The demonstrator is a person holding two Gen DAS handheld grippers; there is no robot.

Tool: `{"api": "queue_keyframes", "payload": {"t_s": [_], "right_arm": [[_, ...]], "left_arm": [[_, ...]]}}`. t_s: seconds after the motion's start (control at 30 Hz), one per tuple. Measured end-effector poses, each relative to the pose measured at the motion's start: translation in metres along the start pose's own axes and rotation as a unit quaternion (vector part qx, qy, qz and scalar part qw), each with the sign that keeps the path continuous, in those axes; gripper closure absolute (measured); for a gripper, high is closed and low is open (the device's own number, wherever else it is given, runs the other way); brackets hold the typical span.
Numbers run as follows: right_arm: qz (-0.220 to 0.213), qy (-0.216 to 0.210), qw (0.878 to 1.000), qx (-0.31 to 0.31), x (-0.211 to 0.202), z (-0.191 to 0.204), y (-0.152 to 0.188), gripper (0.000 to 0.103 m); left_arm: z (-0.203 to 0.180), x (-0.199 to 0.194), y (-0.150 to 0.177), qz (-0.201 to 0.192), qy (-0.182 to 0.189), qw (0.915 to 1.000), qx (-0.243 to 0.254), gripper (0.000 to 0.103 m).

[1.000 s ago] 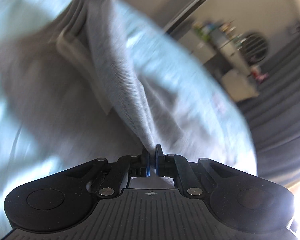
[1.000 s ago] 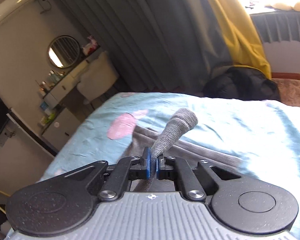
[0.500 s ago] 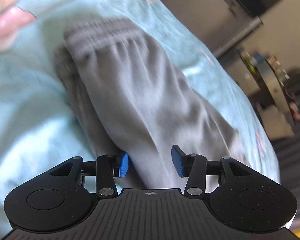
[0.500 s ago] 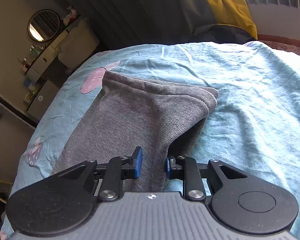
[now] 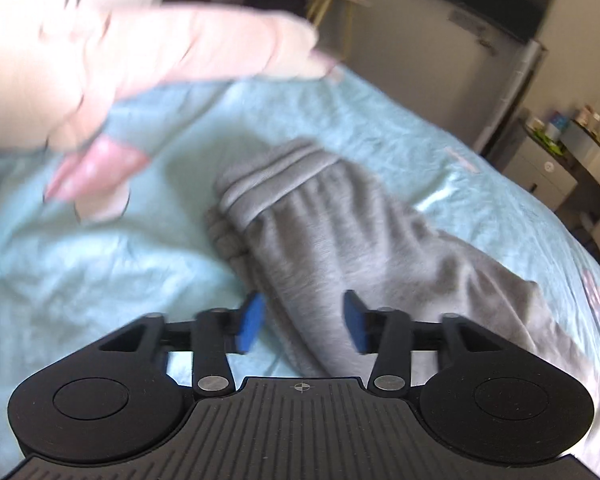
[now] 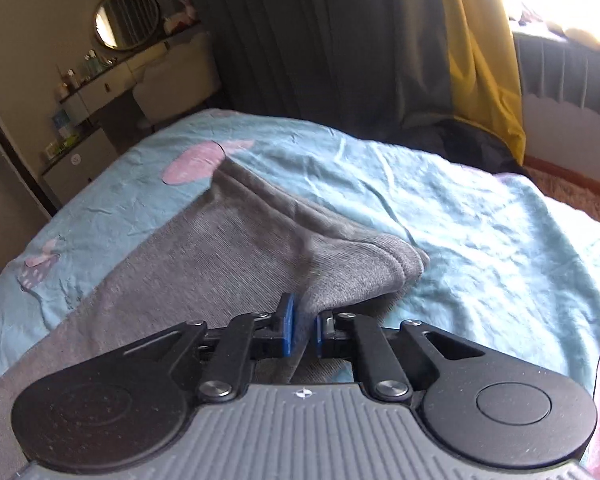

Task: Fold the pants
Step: 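Open both grippers and release the folded leg onto the pants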

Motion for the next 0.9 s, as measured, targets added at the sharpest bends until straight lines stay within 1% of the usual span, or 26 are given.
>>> {"api": "queue_keyframes", "payload": {"t_s": [0.03,0.1,0.13,0.17,0.23,0.3,0.33,0.4,0.5,0.63,0.7,0.77,0.83,0.87,0.9], "right_arm": [[-0.003,-0.010,1.000,0.021,-0.002,-0.006,0.001,0.088],[-0.011,-0.017,0.999,0.041,-0.009,-0.014,0.002,0.078],[-0.013,-0.016,0.999,0.044,-0.011,-0.017,0.003,0.076],[-0.013,-0.017,0.999,0.047,-0.013,-0.018,0.004,0.075],[-0.010,-0.035,0.998,0.053,-0.017,-0.018,0.006,0.075],[-0.008,-0.051,0.997,0.053,-0.020,-0.015,0.007,0.076],[-0.009,-0.055,0.997,0.052,-0.021,-0.014,0.007,0.076],[-0.016,-0.059,0.997,0.047,-0.022,-0.012,0.004,0.085],[-0.009,-0.057,0.997,0.051,-0.020,-0.013,-0.001,0.084],[-0.009,-0.059,0.997,0.047,-0.014,-0.014,-0.005,0.083],[-0.005,-0.059,0.997,0.047,-0.010,-0.015,-0.005,0.083],[-0.003,-0.061,0.997,0.041,-0.007,-0.014,-0.004,0.083],[-0.008,-0.056,0.998,0.020,-0.006,-0.010,-0.004,0.083],[-0.016,-0.055,0.998,0.007,-0.008,-0.007,-0.006,0.086],[-0.026,-0.056,0.998,-0.007,-0.010,-0.004,-0.008,0.091]], "left_arm": [[-0.007,-0.009,0.001,-0.010,0.009,0.9998,0.016,0.046],[-0.028,-0.026,0.004,-0.028,0.033,0.9977,0.052,0.037],[-0.041,-0.034,0.008,-0.034,0.046,0.9960,0.068,0.029],[-0.056,-0.041,0.014,-0.038,0.062,0.9936,0.086,0.023],[-0.089,-0.052,0.031,-0.034,0.103,0.9873,0.116,0.021],[-0.122,-0.057,0.054,-0.018,0.137,0.9796,0.146,0.020],[-0.140,-0.058,0.069,-0.007,0.148,0.9756,0.162,0.020],[-0.169,-0.058,0.097,0.013,0.170,0.9665,0.191,0.020],[-0.202,-0.056,0.134,0.039,0.191,0.9570,0.214,0.021],[-0.219,-0.051,0.164,0.049,0.207,0.9514,0.222,0.021],[-0.219,-0.046,0.172,0.048,0.193,0.9523,0.231,0.021],[-0.216,-0.044,0.170,0.039,0.195,0.9536,0.227,0.022],[-0.214,-0.043,0.164,0.035,0.198,0.9564,0.212,0.023],[-0.213,-0.042,0.162,0.038,0.204,0.9573,0.202,0.023],[-0.213,-0.042,0.160,0.041,0.207,0.9587,0.191,0.023]]}}
Point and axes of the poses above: each gripper's, at about its wrist camera, not at the fingertips, and x roughly the way its jaws point, z to its left, y to its underside, the point moved 8 cm from there along x, roughly the way its jaws point, and after that the axes turned 15 degrees about -y, right-handed, at the moved point
